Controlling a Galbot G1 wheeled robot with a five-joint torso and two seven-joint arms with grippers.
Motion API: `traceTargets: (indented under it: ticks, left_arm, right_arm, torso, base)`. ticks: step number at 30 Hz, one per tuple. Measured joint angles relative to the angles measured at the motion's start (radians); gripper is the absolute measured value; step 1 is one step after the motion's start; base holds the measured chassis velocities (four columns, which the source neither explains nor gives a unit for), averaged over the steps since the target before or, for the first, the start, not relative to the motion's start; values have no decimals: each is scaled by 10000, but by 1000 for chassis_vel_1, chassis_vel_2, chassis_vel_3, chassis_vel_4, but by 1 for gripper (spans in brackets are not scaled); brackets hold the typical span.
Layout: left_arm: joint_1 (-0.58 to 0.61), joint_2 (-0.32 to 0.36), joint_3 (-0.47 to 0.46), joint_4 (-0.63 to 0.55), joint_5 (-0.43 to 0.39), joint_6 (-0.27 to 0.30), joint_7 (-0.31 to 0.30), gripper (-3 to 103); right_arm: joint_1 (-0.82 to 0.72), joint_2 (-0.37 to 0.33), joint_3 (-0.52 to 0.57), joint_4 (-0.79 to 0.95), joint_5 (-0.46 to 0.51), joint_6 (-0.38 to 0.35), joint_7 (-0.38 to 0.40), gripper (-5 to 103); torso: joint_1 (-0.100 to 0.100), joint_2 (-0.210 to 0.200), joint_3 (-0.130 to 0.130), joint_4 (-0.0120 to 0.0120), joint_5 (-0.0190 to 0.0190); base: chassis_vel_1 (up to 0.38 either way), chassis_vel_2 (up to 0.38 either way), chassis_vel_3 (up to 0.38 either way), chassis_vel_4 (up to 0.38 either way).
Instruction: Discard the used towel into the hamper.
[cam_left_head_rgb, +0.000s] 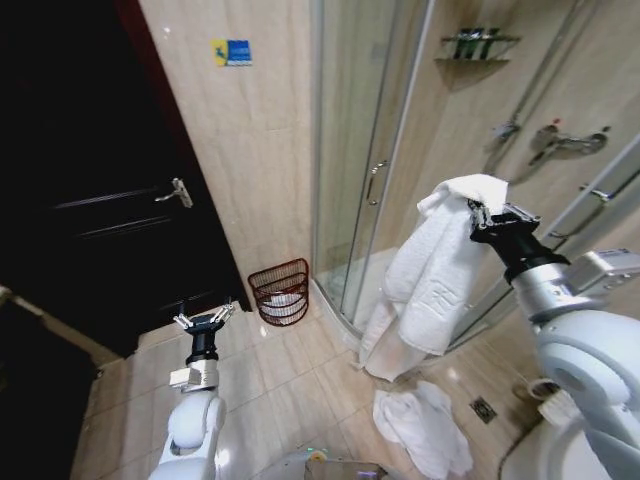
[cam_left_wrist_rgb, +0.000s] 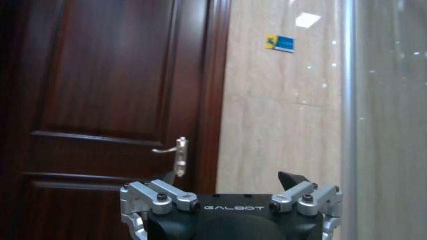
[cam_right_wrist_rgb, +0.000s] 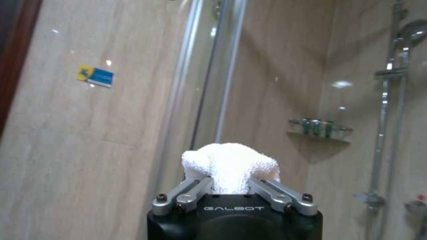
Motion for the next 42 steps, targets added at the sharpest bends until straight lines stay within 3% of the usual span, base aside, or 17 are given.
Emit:
traceTargets:
  ticks: [30,42]
  left_arm:
    - [-10,-139,16,-55,137,-262,-55,100]
    - [-28,-231,103,-185,302,-242,-70,100]
  right_arm:
    - [-260,347,-55,0,-347,-21,-99,8]
    - [-405,406,-52,0,-436,-25,-86,8]
  torso:
    - [1,0,0,-1,2]
    - [0,0,0,1,-1]
  base:
    - [30,26,24,30]
    - [90,88,-87,-93]
